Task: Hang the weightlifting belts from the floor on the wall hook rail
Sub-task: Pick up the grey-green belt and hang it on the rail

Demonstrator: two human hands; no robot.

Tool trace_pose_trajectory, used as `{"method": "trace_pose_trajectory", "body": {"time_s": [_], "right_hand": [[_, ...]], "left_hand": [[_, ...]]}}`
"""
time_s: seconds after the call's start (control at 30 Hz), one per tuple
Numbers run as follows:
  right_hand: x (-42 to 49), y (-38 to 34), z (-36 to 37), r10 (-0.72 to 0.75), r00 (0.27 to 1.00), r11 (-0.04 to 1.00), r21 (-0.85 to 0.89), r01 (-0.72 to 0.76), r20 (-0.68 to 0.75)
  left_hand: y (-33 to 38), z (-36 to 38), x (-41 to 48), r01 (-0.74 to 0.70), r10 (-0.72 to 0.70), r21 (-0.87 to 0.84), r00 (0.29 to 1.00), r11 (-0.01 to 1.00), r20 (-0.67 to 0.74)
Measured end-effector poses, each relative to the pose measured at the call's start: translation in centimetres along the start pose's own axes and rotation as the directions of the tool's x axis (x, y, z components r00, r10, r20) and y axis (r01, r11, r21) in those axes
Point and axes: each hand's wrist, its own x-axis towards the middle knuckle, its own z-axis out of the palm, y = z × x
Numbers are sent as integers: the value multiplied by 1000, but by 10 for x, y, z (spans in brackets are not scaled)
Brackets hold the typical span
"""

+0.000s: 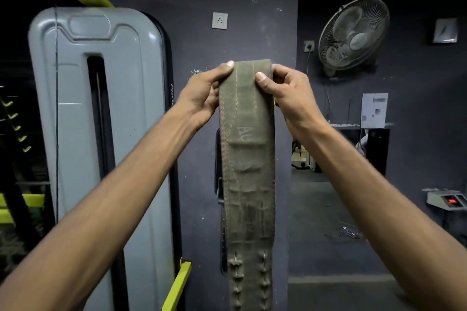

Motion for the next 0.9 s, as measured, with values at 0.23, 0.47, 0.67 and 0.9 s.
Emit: {"method": "trace_pose_trajectory", "body": {"time_s": [0.23, 0.47, 0.67, 0.9], "right_hand": [[-93, 51, -10, 93, 947, 972, -236, -19, 308], [-82, 56, -6, 416, 796, 908, -148, -392, 440], [-9, 33, -1, 443, 816, 662, 478, -577, 371], [3, 39, 22, 519, 845, 748, 408, -524, 133]], "left_hand": [[12, 8, 0, -200, 198, 110, 980, 974, 32], [0, -7, -4, -257, 247, 153, 965, 954, 84], [-22, -27, -26, -230, 196, 224, 967, 947, 166], [-40, -40, -33, 73, -98, 189, 987, 979, 127]]}}
